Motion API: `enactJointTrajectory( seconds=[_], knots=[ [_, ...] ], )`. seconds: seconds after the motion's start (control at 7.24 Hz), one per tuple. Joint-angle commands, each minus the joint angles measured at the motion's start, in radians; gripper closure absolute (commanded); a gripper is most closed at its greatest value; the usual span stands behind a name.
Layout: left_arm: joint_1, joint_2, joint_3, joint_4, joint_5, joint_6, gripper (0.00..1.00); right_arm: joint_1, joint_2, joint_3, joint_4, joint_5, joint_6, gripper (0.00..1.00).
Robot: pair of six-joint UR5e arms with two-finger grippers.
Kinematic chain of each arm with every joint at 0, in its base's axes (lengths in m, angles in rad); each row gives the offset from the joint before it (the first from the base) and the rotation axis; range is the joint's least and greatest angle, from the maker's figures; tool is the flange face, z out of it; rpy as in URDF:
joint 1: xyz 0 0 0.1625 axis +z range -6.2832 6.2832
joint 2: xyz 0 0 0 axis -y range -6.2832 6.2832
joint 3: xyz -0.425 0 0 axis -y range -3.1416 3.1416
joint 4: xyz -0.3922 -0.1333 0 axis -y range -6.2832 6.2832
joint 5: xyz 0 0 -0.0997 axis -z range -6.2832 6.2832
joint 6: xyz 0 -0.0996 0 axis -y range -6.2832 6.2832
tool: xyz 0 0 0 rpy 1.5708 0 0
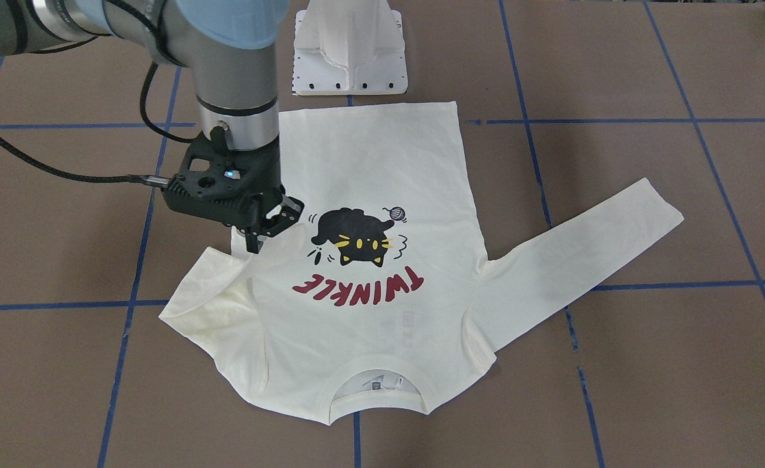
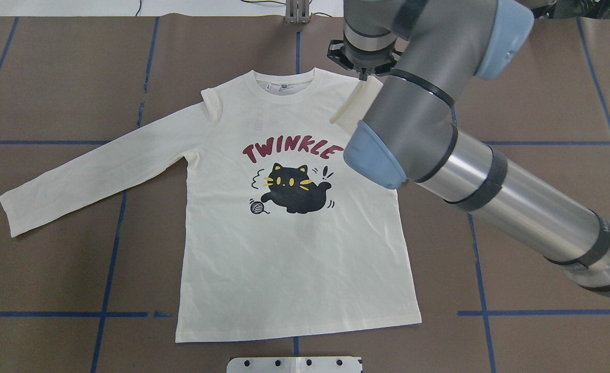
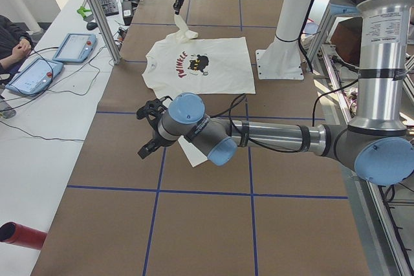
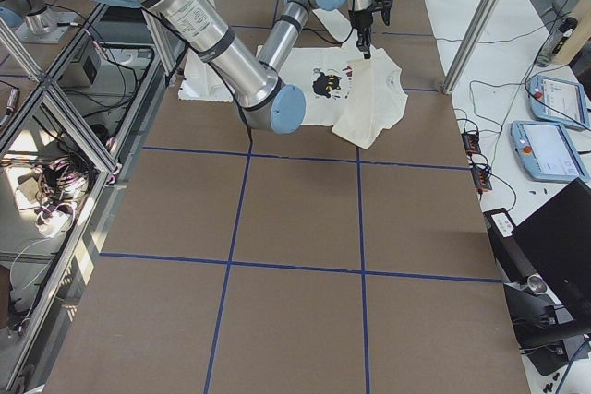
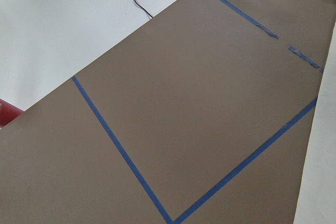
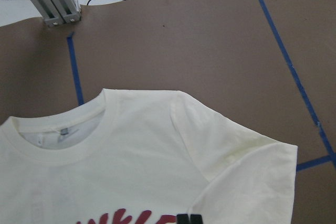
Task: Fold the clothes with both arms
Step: 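Carry the held sleeve with the right gripper across the shirt body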
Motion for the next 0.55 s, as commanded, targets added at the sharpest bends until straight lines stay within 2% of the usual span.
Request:
enactJointTrajectory(
  seconds=[0.0,0.14,0.28,0.41],
  knots=[
    [0.000,0.002,0.001,0.000,0.000,0.001,0.00,-0.051,0.251,-0.367,0.167,-0.086,0.076,1.00],
    [0.000,0.003,0.002,0.000,0.000,0.001,0.00,-0.158,0.248,-0.410,0.235,-0.261,0.076,1.00],
    [0.000,0.008,0.004,0.000,0.000,0.000,0.00,-0.238,0.256,-0.431,0.248,-0.350,0.078,1.00],
    [0.000,0.008,0.004,0.000,0.000,0.000,0.00,-0.283,0.270,-0.435,0.250,-0.361,0.081,1.00]
  ],
)
